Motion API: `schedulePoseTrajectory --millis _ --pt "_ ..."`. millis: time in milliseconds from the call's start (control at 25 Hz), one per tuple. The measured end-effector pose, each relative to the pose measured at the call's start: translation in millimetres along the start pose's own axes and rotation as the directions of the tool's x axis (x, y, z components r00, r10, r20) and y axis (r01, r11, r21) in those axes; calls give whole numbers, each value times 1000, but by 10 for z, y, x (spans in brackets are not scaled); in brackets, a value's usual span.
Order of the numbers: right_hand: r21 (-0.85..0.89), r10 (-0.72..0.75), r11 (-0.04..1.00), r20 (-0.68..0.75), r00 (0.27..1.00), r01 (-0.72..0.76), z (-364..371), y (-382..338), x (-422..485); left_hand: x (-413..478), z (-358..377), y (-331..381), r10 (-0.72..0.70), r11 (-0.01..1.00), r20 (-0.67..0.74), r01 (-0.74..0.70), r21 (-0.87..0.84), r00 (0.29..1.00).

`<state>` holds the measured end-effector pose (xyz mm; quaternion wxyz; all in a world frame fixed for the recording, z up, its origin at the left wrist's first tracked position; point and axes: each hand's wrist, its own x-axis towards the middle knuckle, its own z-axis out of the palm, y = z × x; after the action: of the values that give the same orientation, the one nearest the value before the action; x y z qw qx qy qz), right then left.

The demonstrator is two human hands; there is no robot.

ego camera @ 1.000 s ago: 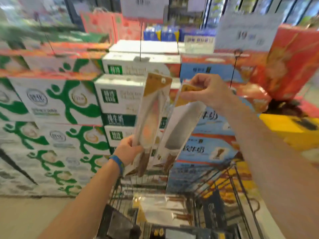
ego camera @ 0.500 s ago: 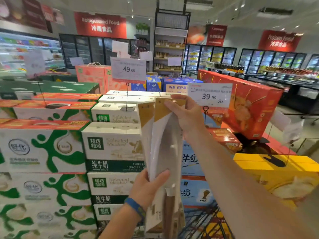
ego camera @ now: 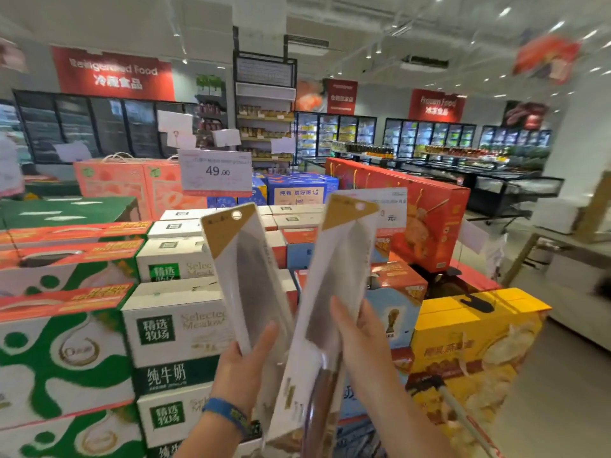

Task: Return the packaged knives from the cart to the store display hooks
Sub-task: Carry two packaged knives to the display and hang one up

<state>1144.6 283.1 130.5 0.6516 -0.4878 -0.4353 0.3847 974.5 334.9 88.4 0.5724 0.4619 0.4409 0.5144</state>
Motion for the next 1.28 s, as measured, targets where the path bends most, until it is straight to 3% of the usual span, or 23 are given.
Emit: schedulePoseTrajectory --millis 80,200,440,640,840,1120,1280 --pt "-41 4 999 -101 995 -8 -226 -52 -47 37 -30 35 86 992 -6 -85 97 996" --pt "-206 -51 978 -317 947 -16 -581 -87 -302 3 103 -16 86 984 104 -101 146 991" --pt "-233 -106 967 -728 678 -99 -1354 -287 -1390 -331 945 -244 -5 991 445 -53 119 895" --pt "-308 -214 933 -892 397 -189 -1839 -612 -2693 -1205 1783 -307 -64 995 707 -7 97 704" --pt "-359 -328 908 -930 167 -215 -2159 -1044 -3981 -2338 2386 -359 -117 990 860 -15 143 497" --pt "-387 -409 887 -912 -40 -253 -2542 -1545 -5828 -4311 2952 -458 -227 974 970 43 224 91" --pt "-406 -459 869 -875 -153 -282 -2781 -1876 -6888 -5551 3203 -469 -157 986 987 51 158 -17"
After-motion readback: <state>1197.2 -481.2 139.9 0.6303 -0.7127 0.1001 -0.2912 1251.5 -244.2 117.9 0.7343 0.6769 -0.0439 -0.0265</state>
